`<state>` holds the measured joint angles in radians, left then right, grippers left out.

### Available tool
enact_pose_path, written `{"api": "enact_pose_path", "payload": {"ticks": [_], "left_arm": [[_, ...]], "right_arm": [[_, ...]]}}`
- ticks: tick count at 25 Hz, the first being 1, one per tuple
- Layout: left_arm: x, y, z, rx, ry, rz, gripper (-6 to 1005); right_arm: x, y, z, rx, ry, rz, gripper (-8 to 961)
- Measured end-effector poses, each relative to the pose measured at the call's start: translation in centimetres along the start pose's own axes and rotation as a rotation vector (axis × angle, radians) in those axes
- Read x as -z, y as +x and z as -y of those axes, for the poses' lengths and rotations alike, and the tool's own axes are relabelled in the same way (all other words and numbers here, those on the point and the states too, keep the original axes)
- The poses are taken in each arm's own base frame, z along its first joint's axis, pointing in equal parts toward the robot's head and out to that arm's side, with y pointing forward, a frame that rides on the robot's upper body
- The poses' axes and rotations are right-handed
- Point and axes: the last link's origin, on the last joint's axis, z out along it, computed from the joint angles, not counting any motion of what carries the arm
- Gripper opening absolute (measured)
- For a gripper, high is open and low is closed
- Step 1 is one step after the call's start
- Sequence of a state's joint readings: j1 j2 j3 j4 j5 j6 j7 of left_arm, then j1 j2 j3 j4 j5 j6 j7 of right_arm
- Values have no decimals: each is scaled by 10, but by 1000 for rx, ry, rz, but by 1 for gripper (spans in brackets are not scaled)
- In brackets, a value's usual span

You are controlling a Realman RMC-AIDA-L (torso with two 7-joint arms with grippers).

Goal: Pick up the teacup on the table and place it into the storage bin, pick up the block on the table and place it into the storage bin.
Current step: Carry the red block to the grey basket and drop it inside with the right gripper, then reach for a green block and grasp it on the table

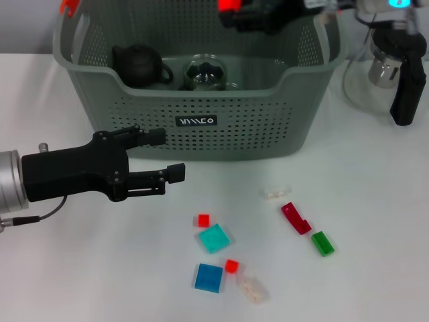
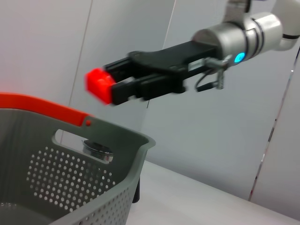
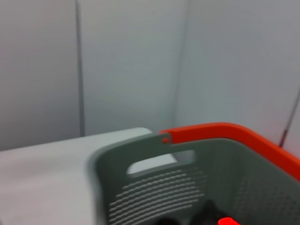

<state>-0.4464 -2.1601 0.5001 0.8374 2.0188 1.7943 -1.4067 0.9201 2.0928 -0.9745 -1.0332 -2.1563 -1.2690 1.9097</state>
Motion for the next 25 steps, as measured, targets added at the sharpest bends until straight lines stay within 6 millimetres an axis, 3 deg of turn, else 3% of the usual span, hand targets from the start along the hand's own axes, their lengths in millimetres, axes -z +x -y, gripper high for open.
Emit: {"api": "enact_pose_path", "payload": {"ticks": [7,12,16,21,25], "left_arm": [[2,2,1,-12,5,4,859],[2,2,2,-16,15,6,859],[3,2,3,-18,19,7,859],[4,2,4,-21,22,5,859],[5,3,4,-23,27,2,859]], "right_arm": [[-45,-12,-3,20,78,-132,509],[-58,-11,0,22,124,-188,543],[-59,-12,1,26,141,-175,570],[-55,-15,1,17,136,-155,768],[-40,-20,-5,19,92,-105,897]]}}
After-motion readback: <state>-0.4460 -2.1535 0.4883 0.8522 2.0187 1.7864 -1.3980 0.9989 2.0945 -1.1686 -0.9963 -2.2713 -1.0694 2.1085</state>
